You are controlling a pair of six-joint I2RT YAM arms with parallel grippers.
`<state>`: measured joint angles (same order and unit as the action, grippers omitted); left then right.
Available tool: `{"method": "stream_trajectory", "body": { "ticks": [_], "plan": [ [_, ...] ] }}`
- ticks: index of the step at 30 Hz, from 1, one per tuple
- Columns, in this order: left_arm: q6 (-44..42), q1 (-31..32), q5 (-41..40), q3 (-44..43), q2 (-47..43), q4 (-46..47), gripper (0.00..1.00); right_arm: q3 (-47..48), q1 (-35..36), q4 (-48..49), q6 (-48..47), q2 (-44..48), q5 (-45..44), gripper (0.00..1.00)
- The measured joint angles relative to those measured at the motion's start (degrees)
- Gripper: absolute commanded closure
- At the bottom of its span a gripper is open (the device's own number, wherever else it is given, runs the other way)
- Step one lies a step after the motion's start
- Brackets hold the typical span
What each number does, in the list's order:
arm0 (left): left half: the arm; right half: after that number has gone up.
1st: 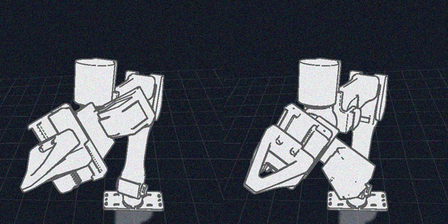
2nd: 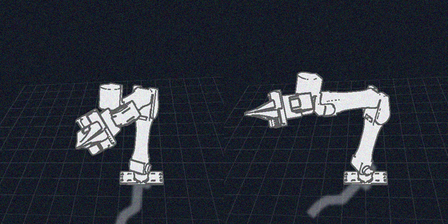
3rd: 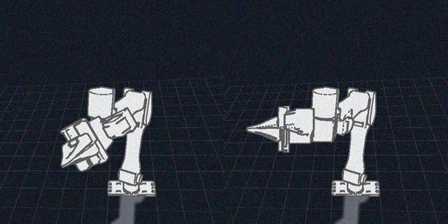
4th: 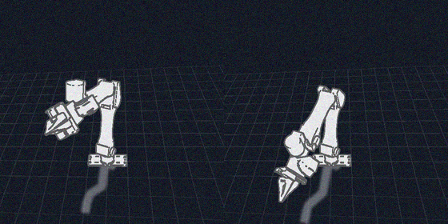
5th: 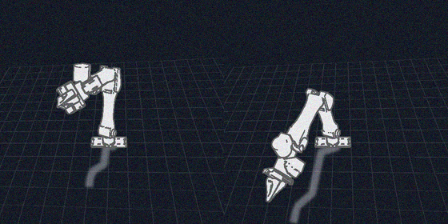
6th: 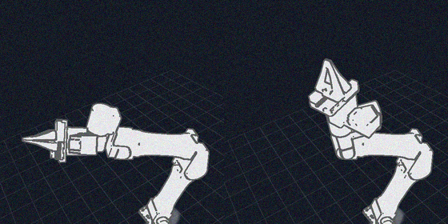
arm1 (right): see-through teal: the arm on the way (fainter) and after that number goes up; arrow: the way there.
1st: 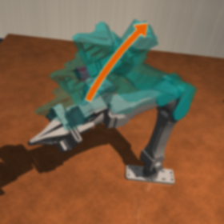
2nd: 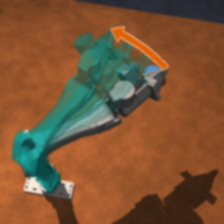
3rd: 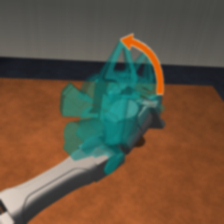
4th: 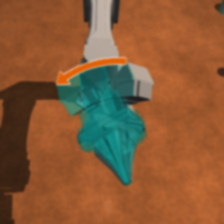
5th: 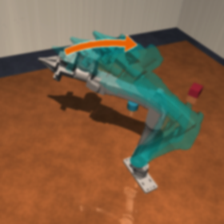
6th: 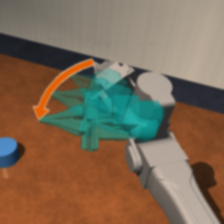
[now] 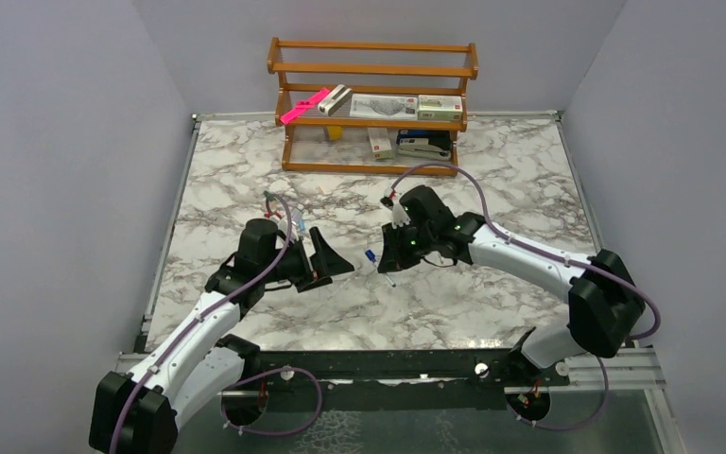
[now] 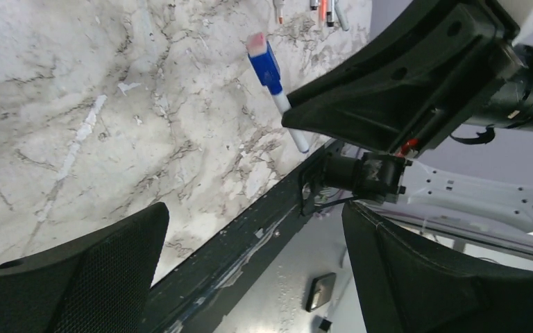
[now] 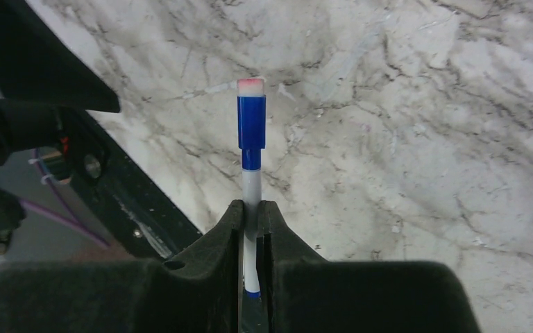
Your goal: Open the pen caps
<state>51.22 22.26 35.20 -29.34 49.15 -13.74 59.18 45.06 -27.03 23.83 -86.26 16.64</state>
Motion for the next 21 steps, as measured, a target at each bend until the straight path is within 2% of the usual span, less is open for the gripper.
{"method": "stream_trajectory", "body": {
  "ticks": [3, 11, 21],
  "plan": [
    [4.92, 0.26, 0.9, 3.23, -0.24, 5.4, 0.01, -2.05, 0.0, 1.97, 3.17, 2.34, 3.15, 0.93],
    [12.79, 0.48, 0.72, 4.26, -2.71, 14.69, 0.01, -4.31, 0.0, 9.62, 10.21, 5.81, 10.1, 0.93],
    [19.23, 1.9, -2.6, 6.47, -5.03, 19.26, 0.02, -8.13, 0.0, 14.34, 15.67, 10.69, 12.87, 0.93]
  ]
}}
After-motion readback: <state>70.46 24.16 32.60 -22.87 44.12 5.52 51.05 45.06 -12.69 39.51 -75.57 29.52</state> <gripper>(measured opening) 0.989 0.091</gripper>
